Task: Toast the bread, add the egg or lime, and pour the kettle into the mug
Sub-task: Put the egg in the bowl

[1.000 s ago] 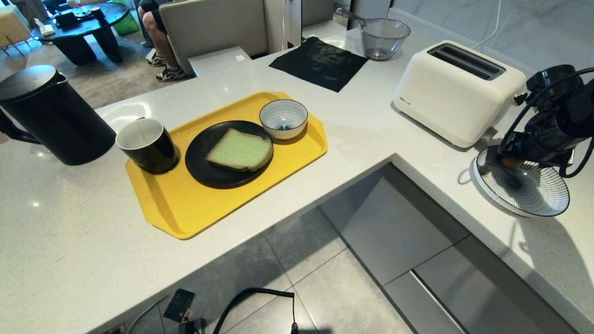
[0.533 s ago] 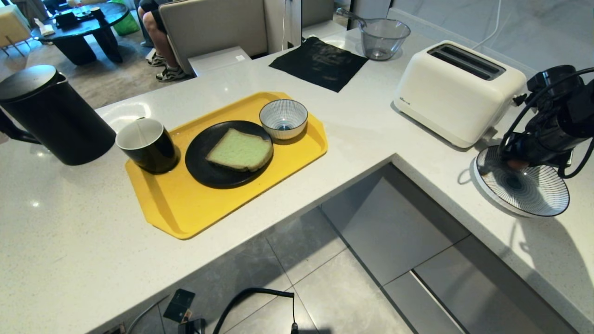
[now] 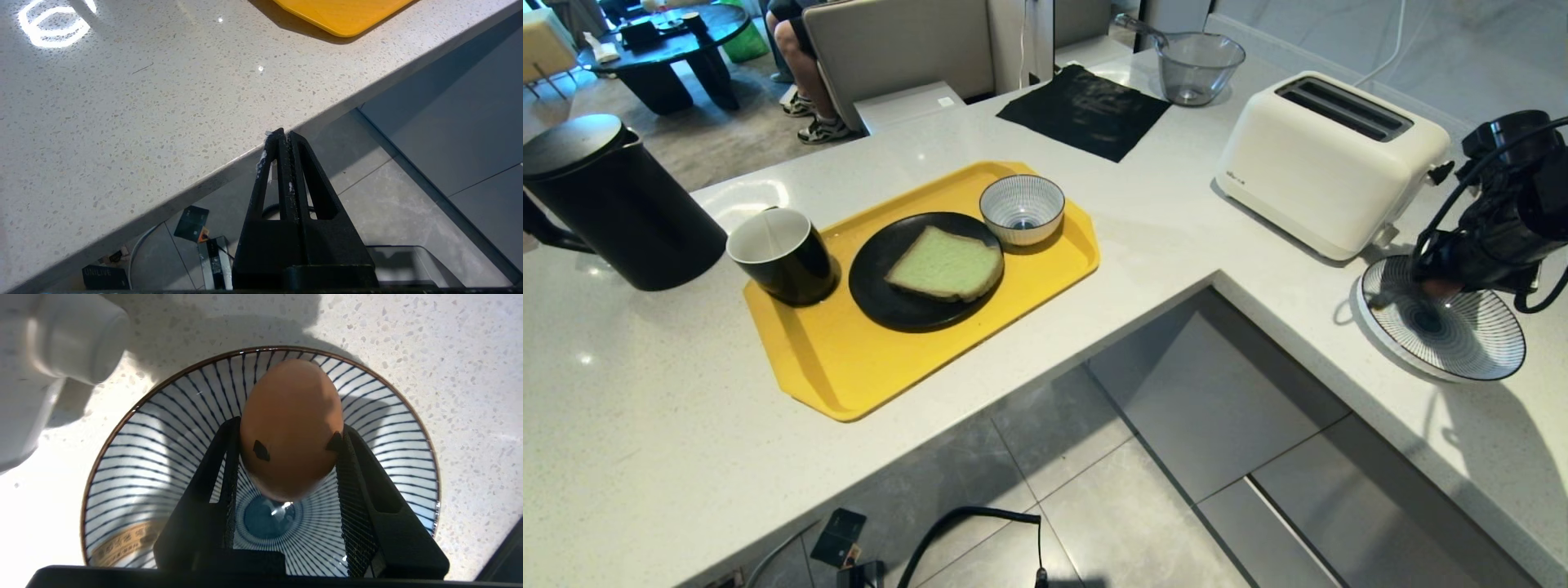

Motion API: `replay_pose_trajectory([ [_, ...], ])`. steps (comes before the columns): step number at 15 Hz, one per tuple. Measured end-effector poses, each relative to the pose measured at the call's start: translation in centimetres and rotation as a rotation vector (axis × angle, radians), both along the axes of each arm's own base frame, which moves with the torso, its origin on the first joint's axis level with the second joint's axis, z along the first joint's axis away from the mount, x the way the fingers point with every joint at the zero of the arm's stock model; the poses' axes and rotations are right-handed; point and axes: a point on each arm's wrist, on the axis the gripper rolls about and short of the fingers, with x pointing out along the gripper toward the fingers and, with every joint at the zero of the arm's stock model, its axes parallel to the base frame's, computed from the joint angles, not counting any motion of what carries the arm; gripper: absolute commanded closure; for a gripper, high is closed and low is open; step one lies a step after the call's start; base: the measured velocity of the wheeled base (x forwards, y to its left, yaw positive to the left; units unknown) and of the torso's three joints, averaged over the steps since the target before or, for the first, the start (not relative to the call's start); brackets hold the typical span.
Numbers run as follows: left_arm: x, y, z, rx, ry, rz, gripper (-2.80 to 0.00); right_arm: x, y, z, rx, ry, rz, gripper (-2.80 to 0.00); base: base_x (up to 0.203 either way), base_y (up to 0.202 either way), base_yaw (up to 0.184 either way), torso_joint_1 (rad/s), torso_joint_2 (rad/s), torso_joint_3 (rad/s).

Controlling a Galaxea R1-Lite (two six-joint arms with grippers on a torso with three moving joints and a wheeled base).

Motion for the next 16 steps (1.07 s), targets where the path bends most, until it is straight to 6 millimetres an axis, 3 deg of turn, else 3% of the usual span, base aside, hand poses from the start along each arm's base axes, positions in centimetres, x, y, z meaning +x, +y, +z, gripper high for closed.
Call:
replay_pose_trajectory([
  [7, 0.0, 0.0, 0.0, -0.001, 0.0, 0.0, 0.0, -2.5, -0.1, 2.8, -0.019, -0.05, 0.008, 0.0, 0.0, 0.0, 0.0, 0.0, 0.0, 0.0],
  [16, 0.0, 0.0, 0.0, 0.0, 0.0, 0.0, 0.0, -7.1, -2.3, 8.5, -0.188, -0.194, 0.01, 0.0, 0.0, 0.0, 0.0, 0.0, 0.0, 0.0],
])
